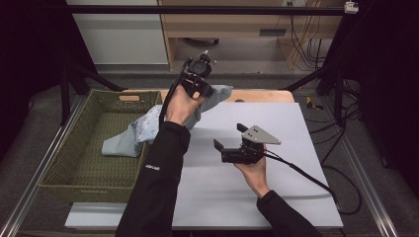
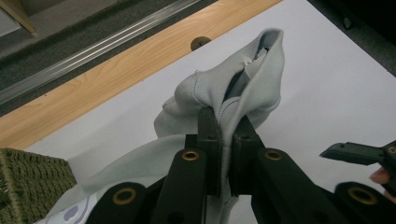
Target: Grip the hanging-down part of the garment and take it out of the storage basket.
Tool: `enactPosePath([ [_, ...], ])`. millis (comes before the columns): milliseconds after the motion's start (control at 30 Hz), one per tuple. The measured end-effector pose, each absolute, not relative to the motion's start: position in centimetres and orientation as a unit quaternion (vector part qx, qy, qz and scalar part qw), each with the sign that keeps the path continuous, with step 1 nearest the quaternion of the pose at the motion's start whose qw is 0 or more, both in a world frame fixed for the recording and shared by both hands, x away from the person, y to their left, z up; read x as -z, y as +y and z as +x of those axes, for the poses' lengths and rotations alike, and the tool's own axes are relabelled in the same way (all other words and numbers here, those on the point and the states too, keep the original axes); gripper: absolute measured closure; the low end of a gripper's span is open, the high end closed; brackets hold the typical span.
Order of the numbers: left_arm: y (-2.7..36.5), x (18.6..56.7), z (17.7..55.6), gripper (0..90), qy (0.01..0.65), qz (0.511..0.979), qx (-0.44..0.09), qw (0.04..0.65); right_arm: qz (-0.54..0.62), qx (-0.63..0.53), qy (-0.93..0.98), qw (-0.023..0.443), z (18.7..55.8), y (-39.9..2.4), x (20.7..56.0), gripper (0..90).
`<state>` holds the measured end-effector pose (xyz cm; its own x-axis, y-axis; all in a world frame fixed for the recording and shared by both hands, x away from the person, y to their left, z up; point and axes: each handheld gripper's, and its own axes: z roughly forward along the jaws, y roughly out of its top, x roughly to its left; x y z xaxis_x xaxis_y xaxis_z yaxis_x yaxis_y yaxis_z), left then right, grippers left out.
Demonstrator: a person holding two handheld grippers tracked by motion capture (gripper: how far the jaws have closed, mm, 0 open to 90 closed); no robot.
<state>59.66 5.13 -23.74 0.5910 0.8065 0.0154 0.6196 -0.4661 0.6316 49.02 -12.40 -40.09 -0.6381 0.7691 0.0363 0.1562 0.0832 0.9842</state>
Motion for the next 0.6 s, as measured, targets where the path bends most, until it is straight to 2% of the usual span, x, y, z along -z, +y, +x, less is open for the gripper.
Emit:
enactPosePath([
  [600,5.4,23.4,59.8,84.3,0.423,0.843,-0.158,0.292,0.330,-0.590,0.697,0.240,51.4,-8.2,40.6,2.6],
])
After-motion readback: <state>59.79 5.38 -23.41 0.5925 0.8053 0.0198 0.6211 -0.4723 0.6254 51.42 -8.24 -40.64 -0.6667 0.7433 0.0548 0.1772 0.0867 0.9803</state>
